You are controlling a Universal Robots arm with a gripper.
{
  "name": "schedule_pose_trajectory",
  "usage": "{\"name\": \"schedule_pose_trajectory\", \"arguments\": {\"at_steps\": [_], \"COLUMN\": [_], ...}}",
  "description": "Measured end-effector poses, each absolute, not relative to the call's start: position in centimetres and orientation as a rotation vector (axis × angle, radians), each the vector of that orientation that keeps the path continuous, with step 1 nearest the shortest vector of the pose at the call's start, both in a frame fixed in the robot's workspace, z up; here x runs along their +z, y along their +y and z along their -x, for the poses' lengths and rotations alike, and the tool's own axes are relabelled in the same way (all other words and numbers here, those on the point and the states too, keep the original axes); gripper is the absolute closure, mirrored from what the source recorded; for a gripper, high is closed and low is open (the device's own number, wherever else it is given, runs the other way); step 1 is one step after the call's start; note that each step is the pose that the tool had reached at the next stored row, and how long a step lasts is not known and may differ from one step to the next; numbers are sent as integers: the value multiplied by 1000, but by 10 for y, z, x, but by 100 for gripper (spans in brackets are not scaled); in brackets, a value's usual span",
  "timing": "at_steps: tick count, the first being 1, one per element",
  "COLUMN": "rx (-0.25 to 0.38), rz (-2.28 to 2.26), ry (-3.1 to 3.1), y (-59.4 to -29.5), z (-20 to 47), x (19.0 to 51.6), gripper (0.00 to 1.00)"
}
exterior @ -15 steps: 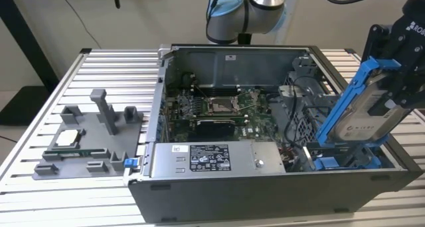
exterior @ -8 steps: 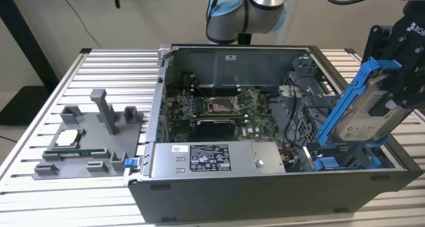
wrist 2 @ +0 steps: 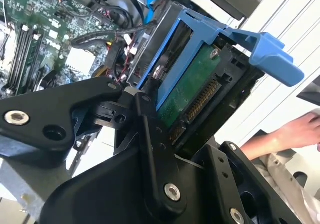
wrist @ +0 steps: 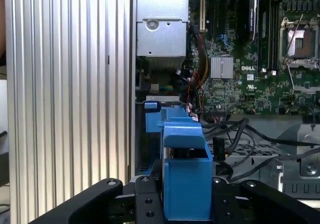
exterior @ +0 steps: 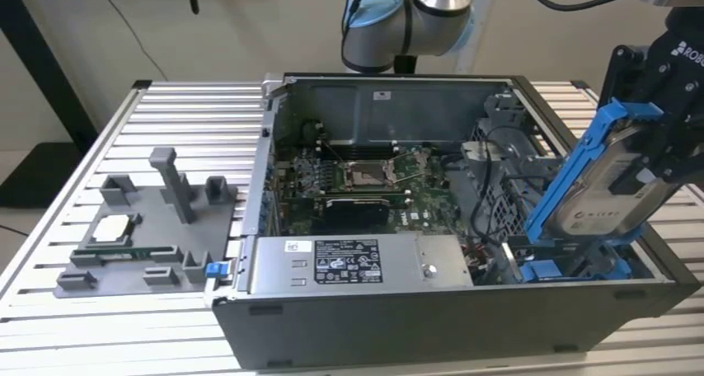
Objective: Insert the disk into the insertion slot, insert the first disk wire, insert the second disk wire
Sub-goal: 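Insert the disk into the insertion slot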
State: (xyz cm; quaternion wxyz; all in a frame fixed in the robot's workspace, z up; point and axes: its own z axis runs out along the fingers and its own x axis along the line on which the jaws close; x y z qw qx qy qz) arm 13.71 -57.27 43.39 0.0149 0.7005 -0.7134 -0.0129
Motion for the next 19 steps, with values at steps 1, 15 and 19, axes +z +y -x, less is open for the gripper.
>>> {"name": "schedule_pose_trajectory", "arguments": {"at_steps": [1,15,19], "rx": [-40,-41,-41], "rz": [-2180,-2180,-2180], "ry": [-2220,-2220,-2220], "y": [-573,-573,-573], "z": [-137,-137,-136], "x": [433,422,418], "gripper": [100,100,100]}}
